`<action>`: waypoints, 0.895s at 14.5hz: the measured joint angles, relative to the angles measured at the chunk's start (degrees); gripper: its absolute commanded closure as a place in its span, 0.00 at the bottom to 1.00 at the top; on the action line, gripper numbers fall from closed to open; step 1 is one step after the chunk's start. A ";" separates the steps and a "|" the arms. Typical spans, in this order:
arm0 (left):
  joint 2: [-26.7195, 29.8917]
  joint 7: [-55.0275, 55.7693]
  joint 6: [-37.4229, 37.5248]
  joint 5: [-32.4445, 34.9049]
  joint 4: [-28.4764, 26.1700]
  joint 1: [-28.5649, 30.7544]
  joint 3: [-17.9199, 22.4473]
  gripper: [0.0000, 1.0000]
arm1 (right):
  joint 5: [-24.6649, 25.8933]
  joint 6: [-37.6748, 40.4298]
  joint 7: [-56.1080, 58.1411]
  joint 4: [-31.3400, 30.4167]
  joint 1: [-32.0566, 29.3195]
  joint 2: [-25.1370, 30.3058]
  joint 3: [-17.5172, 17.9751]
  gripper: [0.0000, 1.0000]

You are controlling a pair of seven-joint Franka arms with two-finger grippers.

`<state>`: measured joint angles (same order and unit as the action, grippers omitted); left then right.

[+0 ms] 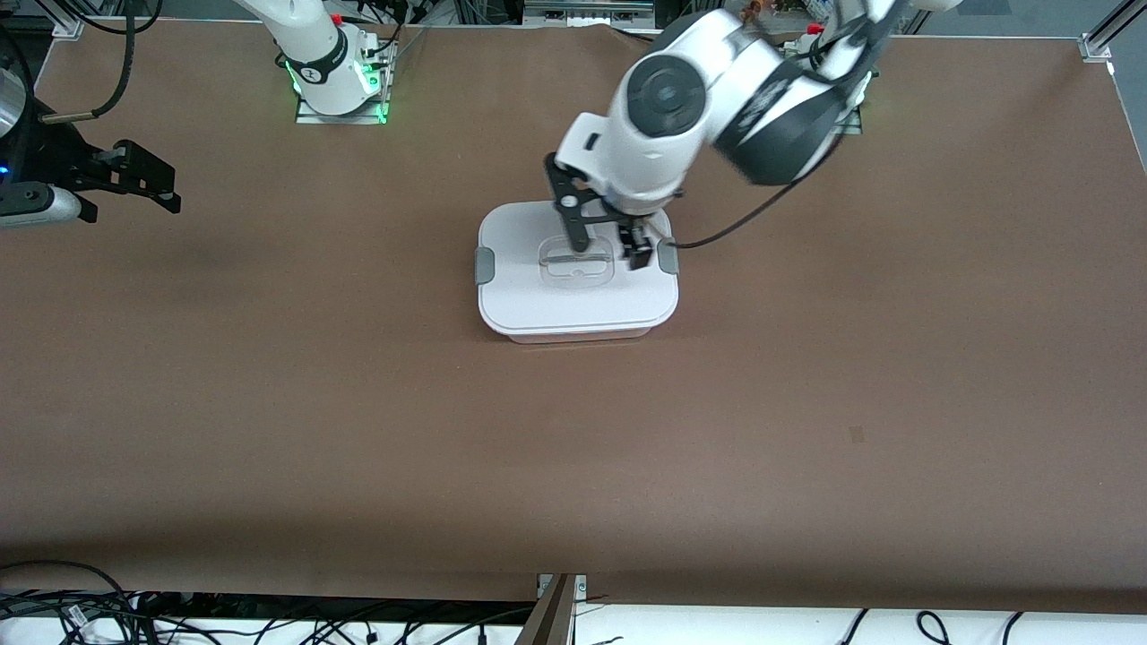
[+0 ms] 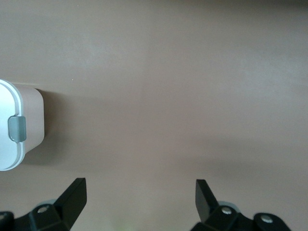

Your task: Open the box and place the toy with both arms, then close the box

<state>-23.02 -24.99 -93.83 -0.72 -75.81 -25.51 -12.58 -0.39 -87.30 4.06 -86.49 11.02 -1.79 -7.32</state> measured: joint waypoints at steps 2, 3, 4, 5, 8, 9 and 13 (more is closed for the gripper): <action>3.65 2.04 0.96 4.33 0.02 5.91 0.74 0.00 | 0.00 0.00 0.00 0.00 0.00 0.00 0.00 0.00; 5.20 2.33 1.46 4.91 0.04 8.79 0.84 0.00 | 0.00 0.00 0.00 0.00 -0.01 -0.01 0.01 0.00; 6.70 2.54 2.83 4.99 0.04 11.36 0.94 0.00 | 0.00 0.00 0.00 0.00 -0.01 0.00 0.01 0.00; 7.95 3.86 4.96 5.06 0.03 13.34 1.15 0.00 | 0.00 0.00 0.00 0.00 -0.02 0.00 0.01 0.00; 10.90 15.46 6.53 5.05 -1.81 19.81 1.62 0.00 | 0.00 0.00 0.00 0.00 -0.04 0.00 0.01 0.00; 12.41 18.16 3.97 5.04 -4.44 21.69 1.80 0.00 | 0.00 0.00 0.00 0.01 -0.03 0.00 0.03 0.00; 22.27 24.78 -2.35 4.17 -18.67 22.68 7.47 0.00 | 0.00 0.02 0.00 0.00 -0.03 -0.01 0.08 0.00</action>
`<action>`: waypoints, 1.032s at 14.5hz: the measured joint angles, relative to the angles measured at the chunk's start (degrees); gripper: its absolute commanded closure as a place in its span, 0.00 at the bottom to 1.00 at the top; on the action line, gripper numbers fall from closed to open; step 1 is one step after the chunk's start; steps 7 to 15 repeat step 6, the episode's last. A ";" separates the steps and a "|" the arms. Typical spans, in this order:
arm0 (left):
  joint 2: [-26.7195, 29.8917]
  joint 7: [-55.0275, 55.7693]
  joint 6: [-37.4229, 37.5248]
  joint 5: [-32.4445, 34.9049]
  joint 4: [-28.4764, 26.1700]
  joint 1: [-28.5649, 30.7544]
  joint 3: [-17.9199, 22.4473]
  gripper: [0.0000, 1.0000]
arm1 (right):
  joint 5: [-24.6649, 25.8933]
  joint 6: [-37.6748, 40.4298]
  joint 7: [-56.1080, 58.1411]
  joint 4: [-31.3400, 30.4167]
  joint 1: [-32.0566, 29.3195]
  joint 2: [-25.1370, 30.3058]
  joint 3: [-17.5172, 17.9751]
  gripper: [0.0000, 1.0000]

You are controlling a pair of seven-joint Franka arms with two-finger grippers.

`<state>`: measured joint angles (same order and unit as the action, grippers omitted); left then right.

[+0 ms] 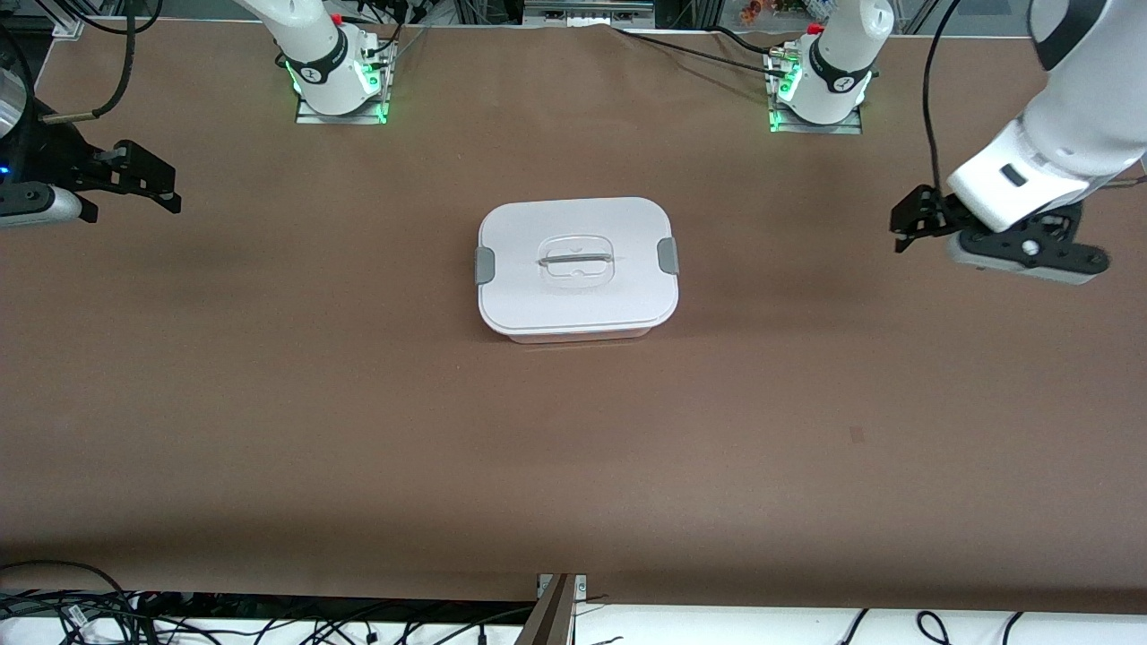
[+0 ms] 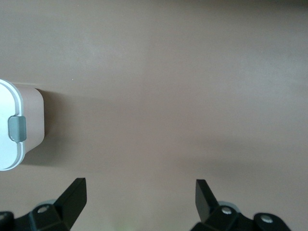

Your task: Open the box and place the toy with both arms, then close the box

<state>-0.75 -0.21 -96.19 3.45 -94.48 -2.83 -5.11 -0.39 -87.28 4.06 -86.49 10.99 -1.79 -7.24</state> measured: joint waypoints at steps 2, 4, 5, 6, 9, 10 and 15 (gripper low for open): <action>2.49 1.57 -4.63 -0.19 -2.69 -0.03 2.38 0.00 | 0.00 0.23 0.00 0.00 0.00 0.01 0.00 0.00; 3.29 2.13 -5.69 -0.20 -3.32 -0.11 2.67 0.00 | 0.00 0.39 0.00 0.00 -0.01 0.02 -0.07 0.00; 3.56 2.29 -5.46 -0.20 -3.68 -0.30 2.67 0.00 | 0.00 0.39 0.00 0.00 -0.02 0.02 -0.08 0.00; 3.75 2.52 -4.78 -0.20 -4.15 -0.41 2.66 0.00 | 0.00 0.39 0.00 0.00 -0.02 0.02 -0.08 0.00; 3.75 2.52 -4.78 -0.20 -4.15 -0.41 2.66 0.00 | 0.00 0.39 0.00 0.00 -0.02 0.02 -0.08 0.00; 3.75 2.52 -4.78 -0.20 -4.15 -0.41 2.66 0.00 | 0.00 0.39 0.00 0.00 -0.02 0.02 -0.08 0.00; 3.75 2.52 -4.78 -0.20 -4.15 -0.41 2.66 0.00 | 0.00 0.39 0.00 0.00 -0.02 0.02 -0.08 0.00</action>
